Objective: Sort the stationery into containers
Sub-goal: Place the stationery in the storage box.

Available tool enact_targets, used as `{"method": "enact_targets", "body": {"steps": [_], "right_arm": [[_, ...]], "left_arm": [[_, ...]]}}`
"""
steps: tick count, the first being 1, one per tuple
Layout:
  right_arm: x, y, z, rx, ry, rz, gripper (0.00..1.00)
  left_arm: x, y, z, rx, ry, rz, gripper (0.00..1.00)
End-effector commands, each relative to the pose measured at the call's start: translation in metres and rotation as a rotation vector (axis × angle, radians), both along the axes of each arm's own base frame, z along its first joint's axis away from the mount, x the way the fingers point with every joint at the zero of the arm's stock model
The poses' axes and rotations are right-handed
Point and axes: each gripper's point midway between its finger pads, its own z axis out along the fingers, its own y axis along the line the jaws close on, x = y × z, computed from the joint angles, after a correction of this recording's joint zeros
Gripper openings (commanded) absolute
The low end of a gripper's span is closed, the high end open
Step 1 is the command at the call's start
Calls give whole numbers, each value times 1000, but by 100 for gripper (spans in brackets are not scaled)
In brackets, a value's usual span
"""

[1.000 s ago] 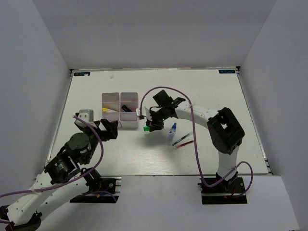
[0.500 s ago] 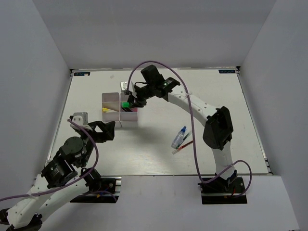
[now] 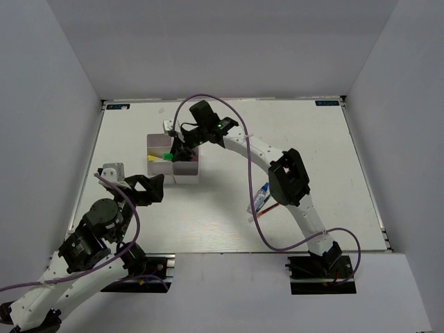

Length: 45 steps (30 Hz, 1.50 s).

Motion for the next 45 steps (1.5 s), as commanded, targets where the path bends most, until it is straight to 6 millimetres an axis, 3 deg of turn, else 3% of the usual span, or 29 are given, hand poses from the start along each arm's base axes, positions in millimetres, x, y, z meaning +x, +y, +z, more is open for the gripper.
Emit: {"method": "enact_targets", "body": {"steps": [1, 17, 29, 31, 32, 33, 37, 40, 41, 42, 43, 44, 45], "right_arm": [[3, 11, 34, 117, -35, 43, 0], [25, -2, 9, 125, -32, 43, 10], [24, -10, 0, 111, -20, 54, 49], [23, -11, 4, 114, -19, 56, 53], [12, -4, 5, 114, -16, 77, 55], [20, -11, 9, 119, -24, 62, 56], [14, -16, 18, 118, -9, 69, 55], [8, -26, 37, 116, 0, 71, 52], [3, -33, 59, 132, -22, 69, 50], [6, -40, 60, 124, -21, 48, 50], [5, -45, 76, 124, -36, 18, 48], [4, -50, 74, 109, -27, -3, 48], [12, -65, 94, 114, -30, -86, 46]], "left_arm": [[2, 3, -2, 13, 0, 18, 96], [2, 3, -2, 13, 0, 18, 96], [2, 3, -2, 13, 0, 18, 96], [3, 0, -4, 19, 6, 7, 96], [3, -1, -1, 12, -1, 7, 96], [3, -3, -2, 11, 0, -5, 96], [4, -13, -3, 27, 8, -45, 96], [4, -29, -1, 43, -9, -124, 95], [4, -33, -2, 54, -20, -147, 95], [6, -40, 3, 50, -37, -170, 91], [6, -52, 1, 65, -29, -218, 89], [7, -59, 0, 66, -25, -243, 87], [9, -67, 5, 67, -39, -272, 84]]}}
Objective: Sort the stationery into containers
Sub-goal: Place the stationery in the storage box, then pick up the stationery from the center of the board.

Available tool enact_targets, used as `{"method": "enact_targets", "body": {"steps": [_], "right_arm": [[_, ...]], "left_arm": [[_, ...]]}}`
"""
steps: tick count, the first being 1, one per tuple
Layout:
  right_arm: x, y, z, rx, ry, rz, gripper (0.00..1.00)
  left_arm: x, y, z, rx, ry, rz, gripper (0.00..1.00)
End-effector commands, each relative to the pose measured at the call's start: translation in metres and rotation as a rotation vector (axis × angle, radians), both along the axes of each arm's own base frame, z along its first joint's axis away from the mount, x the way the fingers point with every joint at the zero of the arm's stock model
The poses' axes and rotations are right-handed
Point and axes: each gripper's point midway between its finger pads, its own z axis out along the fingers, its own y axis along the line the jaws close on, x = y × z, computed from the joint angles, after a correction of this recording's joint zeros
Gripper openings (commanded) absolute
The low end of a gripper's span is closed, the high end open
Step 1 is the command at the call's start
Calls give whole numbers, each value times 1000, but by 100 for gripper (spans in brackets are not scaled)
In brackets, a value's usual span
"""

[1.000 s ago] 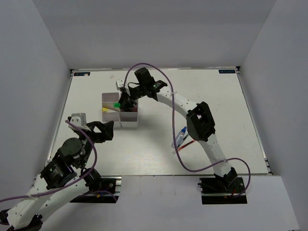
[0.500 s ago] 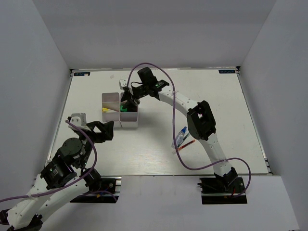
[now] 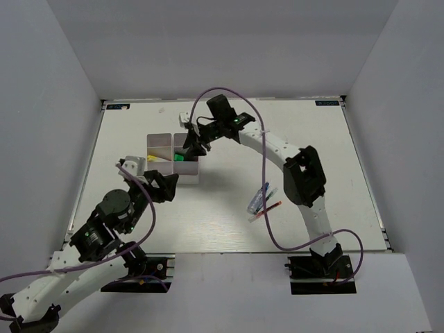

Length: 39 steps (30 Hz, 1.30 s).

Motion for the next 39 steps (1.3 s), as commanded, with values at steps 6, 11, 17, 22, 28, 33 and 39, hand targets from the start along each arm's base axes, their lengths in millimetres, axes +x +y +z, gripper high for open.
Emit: {"method": "enact_targets", "body": {"steps": [6, 11, 17, 22, 28, 33, 39], "right_arm": [[57, -124, 83, 18, 51, -650, 0], [57, -216, 39, -67, 250, -899, 19], [33, -285, 36, -6, 291, -1016, 90], [20, -323, 44, 74, 301, -1088, 83], [18, -350, 41, 120, 405, -1115, 5], [18, -369, 36, 153, 435, -1124, 6], [13, -381, 37, 180, 436, -1126, 9]], "left_arm": [[18, -111, -23, 129, 108, -372, 52], [36, -175, -55, 205, 259, -521, 34], [66, -230, -119, 334, 467, -582, 73], [76, -265, -152, 410, 554, -601, 76], [80, -297, -191, 526, 627, -560, 74], [82, -313, -198, 558, 625, -552, 71], [77, -322, -212, 586, 646, -567, 65]]}}
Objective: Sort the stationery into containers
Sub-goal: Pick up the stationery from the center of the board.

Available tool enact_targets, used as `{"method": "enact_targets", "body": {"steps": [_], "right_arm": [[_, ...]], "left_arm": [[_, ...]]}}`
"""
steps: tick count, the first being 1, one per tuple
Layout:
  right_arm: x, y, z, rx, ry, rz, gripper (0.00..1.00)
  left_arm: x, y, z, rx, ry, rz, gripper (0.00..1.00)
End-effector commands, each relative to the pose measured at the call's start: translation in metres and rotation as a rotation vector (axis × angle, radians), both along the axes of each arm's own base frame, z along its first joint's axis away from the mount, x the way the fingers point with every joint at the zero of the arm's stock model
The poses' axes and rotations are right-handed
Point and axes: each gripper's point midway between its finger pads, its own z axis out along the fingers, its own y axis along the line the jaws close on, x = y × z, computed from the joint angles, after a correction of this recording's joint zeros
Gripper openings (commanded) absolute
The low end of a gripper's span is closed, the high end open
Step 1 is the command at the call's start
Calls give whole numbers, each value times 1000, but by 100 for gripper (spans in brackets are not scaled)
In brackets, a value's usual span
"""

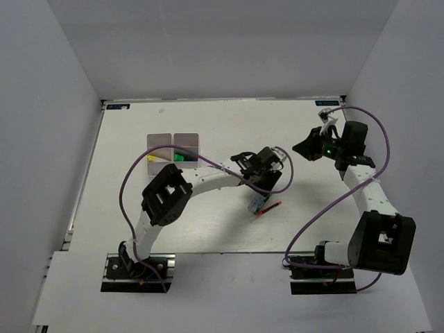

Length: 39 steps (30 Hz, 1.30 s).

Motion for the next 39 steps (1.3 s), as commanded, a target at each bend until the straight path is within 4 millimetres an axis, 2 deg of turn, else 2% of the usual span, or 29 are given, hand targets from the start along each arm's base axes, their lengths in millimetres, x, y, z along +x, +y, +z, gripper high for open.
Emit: {"method": "enact_targets", "body": {"steps": [1, 2, 6, 10, 16, 17, 18, 25, 30, 31, 32, 37, 39], "right_arm": [[-5, 2, 14, 39, -56, 41, 9], [-4, 0, 16, 37, -68, 36, 9], [-11, -2, 16, 52, -72, 46, 11], [-17, -2, 16, 69, -77, 73, 11], [-24, -5, 18, 81, -85, 79, 18], [-26, -5, 17, 87, -84, 87, 20], [-26, -4, 19, 90, -85, 90, 20], [-30, -5, 21, 108, -86, 104, 25], [-34, -3, 20, 126, -77, 119, 33], [-34, -3, 18, 128, -73, 120, 34], [-34, -4, 18, 128, -73, 117, 34], [-39, -4, 18, 127, -86, 130, 36], [-40, -4, 18, 128, -87, 132, 37]], "left_arm": [[3, -2, 13, -1, -14, 15, 65], [7, -4, 17, -6, -28, 22, 63], [8, 0, 3, 39, -20, 33, 61], [10, 1, 3, 52, -21, 38, 58], [6, -2, -3, 71, -10, 28, 58], [4, 1, -9, 89, 0, 28, 57], [5, -1, -6, 78, 0, 36, 55], [-5, 20, -23, 165, 43, 62, 54], [-9, 30, -30, 212, 59, 66, 54], [-7, 26, -26, 201, 53, 67, 54], [-9, 30, -33, 223, 65, 66, 54], [-8, 28, -37, 232, 102, 61, 54], [-7, 29, -38, 236, 118, 64, 48]]}}
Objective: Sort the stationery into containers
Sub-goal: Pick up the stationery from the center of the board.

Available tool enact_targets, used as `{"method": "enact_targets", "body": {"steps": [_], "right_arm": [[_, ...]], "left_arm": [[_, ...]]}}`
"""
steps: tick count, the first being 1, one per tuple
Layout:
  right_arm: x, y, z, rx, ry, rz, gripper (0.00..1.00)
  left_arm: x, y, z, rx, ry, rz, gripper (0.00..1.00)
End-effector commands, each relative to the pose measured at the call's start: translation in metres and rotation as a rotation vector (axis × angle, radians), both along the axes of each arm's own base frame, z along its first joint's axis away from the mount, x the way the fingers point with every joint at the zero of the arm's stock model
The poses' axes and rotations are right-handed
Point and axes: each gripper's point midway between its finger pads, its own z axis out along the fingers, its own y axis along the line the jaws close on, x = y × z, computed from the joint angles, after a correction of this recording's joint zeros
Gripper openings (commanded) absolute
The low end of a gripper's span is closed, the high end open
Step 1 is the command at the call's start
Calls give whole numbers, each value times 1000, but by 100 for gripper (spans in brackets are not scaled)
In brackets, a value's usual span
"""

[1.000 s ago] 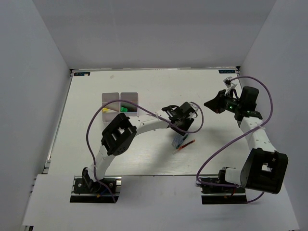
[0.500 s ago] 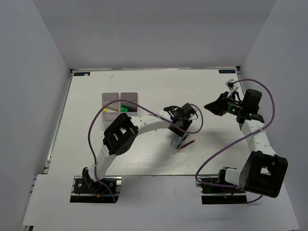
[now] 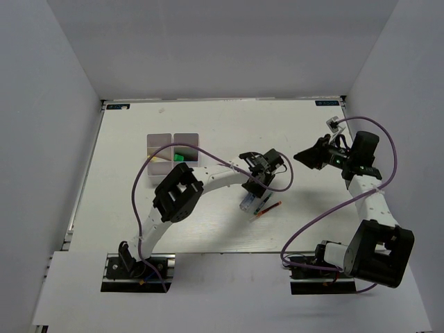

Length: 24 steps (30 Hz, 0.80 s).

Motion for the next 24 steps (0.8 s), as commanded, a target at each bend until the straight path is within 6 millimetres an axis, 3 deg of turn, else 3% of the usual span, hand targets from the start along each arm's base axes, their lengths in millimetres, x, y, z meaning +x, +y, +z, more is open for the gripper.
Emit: {"method": "enact_targets", "body": {"steps": [1, 3, 4, 6, 8, 9, 12, 13, 17, 18, 20, 21, 22, 24], "right_arm": [[-6, 1, 11, -1, -68, 27, 37], [-8, 1, 11, 4, -66, 35, 39], [-10, 2, 11, 8, -70, 43, 40], [-11, 2, 12, 9, -76, 48, 42], [-13, 1, 15, 5, -92, 52, 51], [-13, 0, 15, 6, -95, 52, 56], [-17, -1, 20, 12, -118, 67, 85], [-19, -1, 21, 22, -111, 68, 90], [-19, -1, 26, 39, -139, 93, 90], [-19, 0, 25, 44, -135, 102, 90], [-20, 0, 21, 47, -131, 110, 90], [-21, 1, 21, 50, -133, 121, 90], [-22, 1, 21, 53, -133, 125, 90], [-23, 2, 17, 52, -133, 136, 90]], "left_arm": [[-6, 7, -5, 27, 53, 0, 40], [-8, 7, -9, 29, 68, -4, 31], [-8, 7, -9, 26, 70, 6, 22], [-9, 7, 3, 0, 58, 14, 13], [-7, 13, 10, -13, 18, 37, 5], [0, 15, 33, -59, -27, 51, 2], [5, 28, 48, -134, -96, 121, 0], [6, 29, 73, -197, -133, 147, 0], [12, 57, 83, -262, -211, 265, 0], [14, 64, 109, -317, -270, 295, 0], [18, 86, 119, -348, -316, 373, 0], [22, 97, 150, -406, -395, 423, 0], [25, 115, 151, -401, -426, 471, 0], [33, 142, 175, -452, -531, 595, 0]]}}
